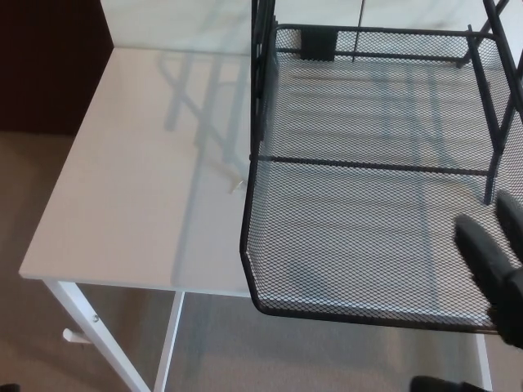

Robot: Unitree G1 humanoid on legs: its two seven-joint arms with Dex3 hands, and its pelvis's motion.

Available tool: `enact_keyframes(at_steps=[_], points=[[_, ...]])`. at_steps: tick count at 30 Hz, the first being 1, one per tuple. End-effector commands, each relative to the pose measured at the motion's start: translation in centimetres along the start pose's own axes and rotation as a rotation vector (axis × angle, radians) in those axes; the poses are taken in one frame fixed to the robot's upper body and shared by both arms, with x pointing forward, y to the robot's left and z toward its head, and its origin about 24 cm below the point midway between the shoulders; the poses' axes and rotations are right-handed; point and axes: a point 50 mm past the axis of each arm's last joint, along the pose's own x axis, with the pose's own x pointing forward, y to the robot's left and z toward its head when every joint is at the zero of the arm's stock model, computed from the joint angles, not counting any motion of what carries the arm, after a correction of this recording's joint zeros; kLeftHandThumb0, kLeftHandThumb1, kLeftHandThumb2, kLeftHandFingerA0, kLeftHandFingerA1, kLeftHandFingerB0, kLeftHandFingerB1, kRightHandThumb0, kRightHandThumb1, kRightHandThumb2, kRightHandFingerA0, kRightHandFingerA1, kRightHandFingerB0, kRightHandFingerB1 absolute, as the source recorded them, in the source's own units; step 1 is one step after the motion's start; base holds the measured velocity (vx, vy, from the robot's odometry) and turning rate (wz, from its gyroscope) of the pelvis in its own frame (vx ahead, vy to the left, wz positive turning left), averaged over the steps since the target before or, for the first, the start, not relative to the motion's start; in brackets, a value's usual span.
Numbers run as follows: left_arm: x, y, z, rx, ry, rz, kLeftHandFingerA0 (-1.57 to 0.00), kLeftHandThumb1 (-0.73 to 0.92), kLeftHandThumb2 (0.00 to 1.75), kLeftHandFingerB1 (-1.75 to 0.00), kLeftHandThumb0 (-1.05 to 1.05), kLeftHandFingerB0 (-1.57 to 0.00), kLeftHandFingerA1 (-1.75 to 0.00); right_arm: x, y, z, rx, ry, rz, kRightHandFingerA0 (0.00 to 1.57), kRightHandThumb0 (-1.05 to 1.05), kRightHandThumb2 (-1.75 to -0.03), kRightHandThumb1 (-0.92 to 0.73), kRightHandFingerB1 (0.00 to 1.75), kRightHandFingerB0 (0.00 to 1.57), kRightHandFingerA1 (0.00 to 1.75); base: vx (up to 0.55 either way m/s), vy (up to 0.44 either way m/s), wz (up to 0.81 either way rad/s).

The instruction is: The robot walk towards a table in front and then pushes a layer of a file tray back to its original position using its right hand

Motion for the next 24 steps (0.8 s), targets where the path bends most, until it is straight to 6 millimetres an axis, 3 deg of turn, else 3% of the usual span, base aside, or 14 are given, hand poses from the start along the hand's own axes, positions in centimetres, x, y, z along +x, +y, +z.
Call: enact_keyframes(at_steps=[1,20,21,22,24], points=[[0.0,0.8,0.5,0.011,0.005,0.021,-0.42,0.43,0.55,-0.35,-0.18,-0.4,-0.43,0.1,4.7,-2.8,-0.191,0.167,0.378,0.0,-0.64,-0.74,-0.39,0.09,0.04,0.12,0.0,0.0,0.0],[-0.1,0.8,0.5,0.011,0.005,0.021,-0.42,0.43,0.55,-0.35,-0.18,-0.4,-0.43,0.2,5.1,-2.8,-0.222,0.174,0.378,0.0,-0.64,-0.74,-0.39,0.09,0.04,0.12,0.0,0.0,0.0],[-0.2,0.8,0.7,0.021,-0.001,0.008,-0.42,0.41,0.56,-0.37,-0.23,-0.41,-0.45,0.7,5.8,-3.2,-0.239,0.171,0.379,0.02,-0.53,-0.74,-0.33,0.22,0.04,0.23,0.0,0.0,0.0],[0.3,0.8,1.6,-0.054,-0.007,-0.004,-0.41,0.49,0.54,-0.34,-0.02,-0.43,-0.44,2.4,8.7,-4.1,-0.277,0.168,0.421,0.06,-0.51,-0.68,-0.34,0.34,0.1,0.24,0.0,0.0,0.0],[0.4,0.8,1.8,-0.063,-0.01,-0.008,-0.4,0.5,0.54,-0.34,0.01,-0.42,-0.44,2.6,9.1,-4.2,-0.282,0.168,0.426,0.06,-0.5,-0.68,-0.34,0.35,0.11,0.24,0.0,0.0,0.0]])
